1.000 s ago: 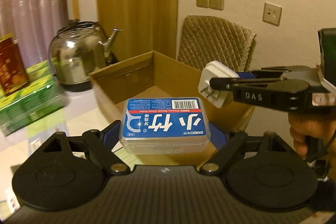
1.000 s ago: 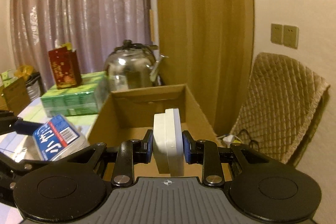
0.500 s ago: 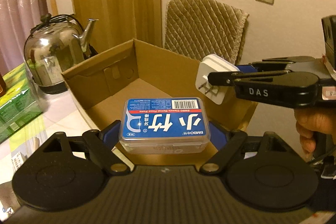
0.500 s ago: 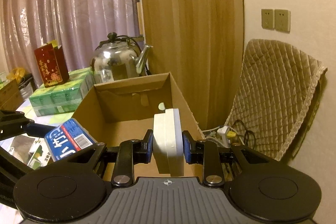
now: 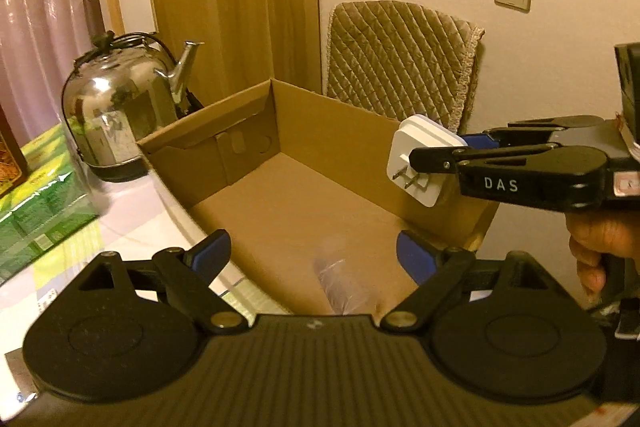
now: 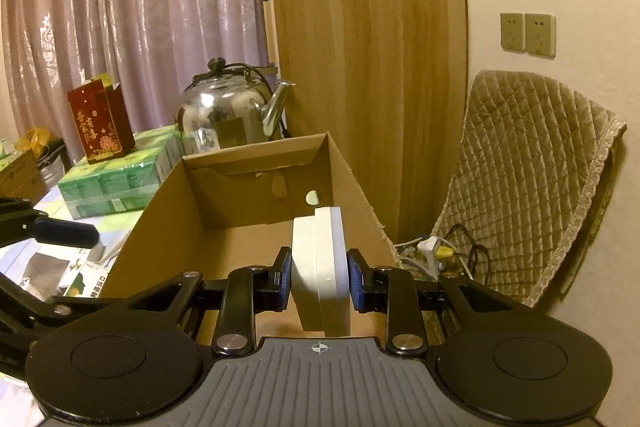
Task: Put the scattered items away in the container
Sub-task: 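Open the left tool dropping the floss box while the right tool releases the plug into the box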
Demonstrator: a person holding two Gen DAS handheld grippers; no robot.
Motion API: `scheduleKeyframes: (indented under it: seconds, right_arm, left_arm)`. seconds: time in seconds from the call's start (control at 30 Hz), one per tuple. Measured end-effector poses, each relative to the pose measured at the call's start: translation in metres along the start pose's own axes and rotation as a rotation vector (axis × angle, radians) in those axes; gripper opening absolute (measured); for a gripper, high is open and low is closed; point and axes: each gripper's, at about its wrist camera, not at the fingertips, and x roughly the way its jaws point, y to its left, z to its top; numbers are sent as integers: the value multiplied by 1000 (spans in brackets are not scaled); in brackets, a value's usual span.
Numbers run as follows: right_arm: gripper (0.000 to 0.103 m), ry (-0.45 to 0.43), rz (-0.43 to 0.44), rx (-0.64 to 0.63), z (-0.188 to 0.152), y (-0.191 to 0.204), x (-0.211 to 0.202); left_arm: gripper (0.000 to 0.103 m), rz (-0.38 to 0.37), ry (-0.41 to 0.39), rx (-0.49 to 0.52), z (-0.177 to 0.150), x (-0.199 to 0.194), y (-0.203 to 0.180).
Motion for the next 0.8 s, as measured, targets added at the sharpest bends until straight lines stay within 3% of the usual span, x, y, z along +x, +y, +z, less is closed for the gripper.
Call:
scheduleKeyframes:
  seconds: [0.57, 0.6, 0.7, 0.8]
  right_arm:
    - [26, 35, 27, -31, -5, 12, 4]
    - [28, 35, 29, -41, -5, 14, 5]
    - [53, 27, 39, -47, -5, 17, 3]
    - [55, 15, 33, -46, -4, 18, -1]
  left_arm:
    - [88, 9, 3, -38, -11, -18, 6]
    - [88, 10, 3, -39, -11, -19, 6]
    - [88, 14, 6, -45, -12, -21, 6]
    - [88, 24, 4, -48, -14, -26, 8]
